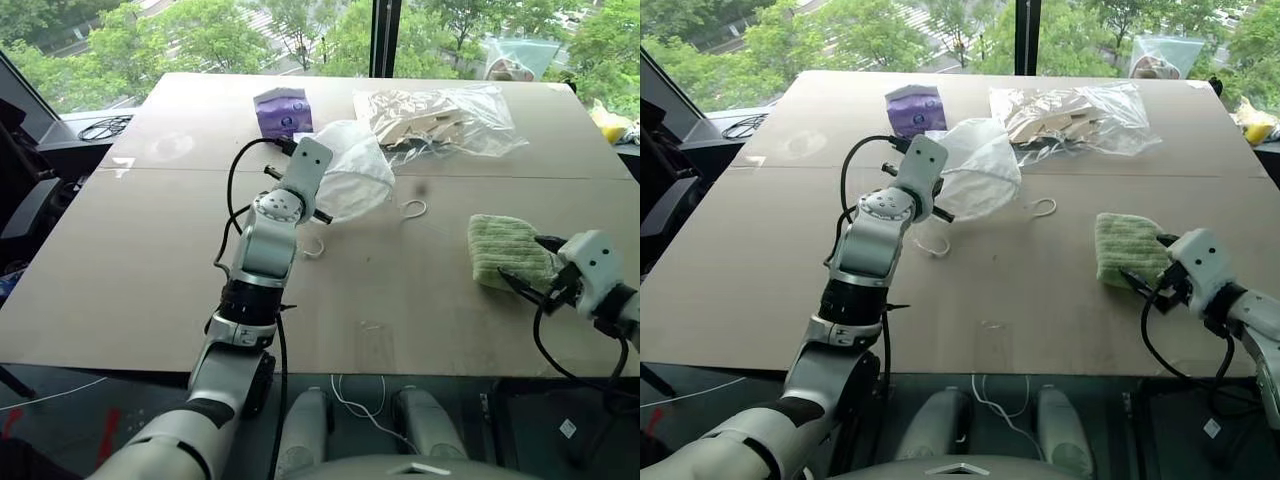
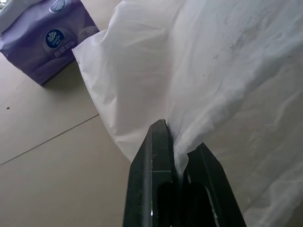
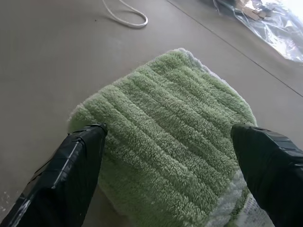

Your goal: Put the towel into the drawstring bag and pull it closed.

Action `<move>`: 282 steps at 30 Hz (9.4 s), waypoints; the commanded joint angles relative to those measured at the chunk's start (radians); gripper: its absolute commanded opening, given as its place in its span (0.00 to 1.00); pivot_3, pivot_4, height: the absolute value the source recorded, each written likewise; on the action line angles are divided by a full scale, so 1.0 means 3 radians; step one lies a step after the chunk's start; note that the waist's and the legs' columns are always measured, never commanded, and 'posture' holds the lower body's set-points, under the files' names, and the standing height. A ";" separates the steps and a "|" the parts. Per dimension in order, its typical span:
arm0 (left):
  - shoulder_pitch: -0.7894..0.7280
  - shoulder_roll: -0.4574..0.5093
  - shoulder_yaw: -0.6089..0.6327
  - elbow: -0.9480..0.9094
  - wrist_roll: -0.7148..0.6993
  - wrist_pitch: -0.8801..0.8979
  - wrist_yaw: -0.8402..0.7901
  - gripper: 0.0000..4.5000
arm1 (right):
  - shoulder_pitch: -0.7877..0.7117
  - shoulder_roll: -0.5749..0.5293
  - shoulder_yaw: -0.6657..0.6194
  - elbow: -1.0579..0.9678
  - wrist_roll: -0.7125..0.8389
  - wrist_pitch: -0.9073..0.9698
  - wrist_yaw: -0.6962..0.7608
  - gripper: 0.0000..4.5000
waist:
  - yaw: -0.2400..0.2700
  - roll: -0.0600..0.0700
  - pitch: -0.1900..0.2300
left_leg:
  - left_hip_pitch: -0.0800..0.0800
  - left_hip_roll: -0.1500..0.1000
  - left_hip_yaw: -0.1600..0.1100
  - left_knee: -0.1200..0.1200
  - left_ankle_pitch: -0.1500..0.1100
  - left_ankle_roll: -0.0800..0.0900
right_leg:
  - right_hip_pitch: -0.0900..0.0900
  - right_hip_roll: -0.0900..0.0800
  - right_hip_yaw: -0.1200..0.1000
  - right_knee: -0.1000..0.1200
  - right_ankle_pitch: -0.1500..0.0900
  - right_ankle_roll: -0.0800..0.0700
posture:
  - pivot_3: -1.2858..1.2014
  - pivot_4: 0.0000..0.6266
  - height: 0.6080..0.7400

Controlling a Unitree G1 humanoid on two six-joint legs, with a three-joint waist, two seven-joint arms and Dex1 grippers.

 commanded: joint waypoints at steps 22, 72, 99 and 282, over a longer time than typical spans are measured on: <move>-0.0019 0.0289 -0.0225 -0.0061 -0.0159 -0.0274 0.0048 0.01 | -0.1176 -0.0128 -0.0164 0.0435 0.0788 0.0731 0.0484 1.00 | -0.0082 -0.0007 0.0005 | 0.0006 -0.0003 -0.0001 0.0002 0.0001 0.0000 | 0.0005 -0.0002 0.0001 0.0002 0.0000 0.0004 | 0.52 0.24 1.00; -0.0110 0.0335 -0.0259 0.0005 -0.0346 -0.0271 -0.0002 0.00 | -0.1646 0.0935 -0.0263 0.1040 0.1129 0.2625 -0.0176 0.01 | -0.0032 -0.0081 -0.0049 | 0.0023 0.0003 -0.0020 -0.0002 0.0000 -0.0001 | 0.0029 0.0001 -0.0019 -0.0001 -0.0004 -0.0003 | 0.52 0.24 1.00; 0.0057 0.0203 -0.0280 -0.0582 -0.0971 -0.0116 -0.0267 0.00 | -0.2250 0.1907 0.0151 0.0192 0.1720 0.3194 -0.1592 0.01 | -0.0073 -0.0017 -0.0010 | -0.0041 -0.0009 -0.0015 -0.0001 0.0000 0.0000 | -0.0033 -0.0010 -0.0014 0.0001 0.0008 -0.0011 | 0.52 0.24 1.00; -0.0460 0.0308 0.0765 0.0181 0.0235 -0.2066 0.2212 0.00 | -0.3115 0.1786 -0.0385 0.1395 -0.0151 -0.0253 -0.2815 0.00 | -0.0085 0.0004 0.0001 | -0.0043 -0.0006 -0.0011 -0.0022 0.0002 0.0000 | -0.0048 -0.0007 -0.0008 0.0002 0.0015 -0.0009 | 0.52 0.24 1.00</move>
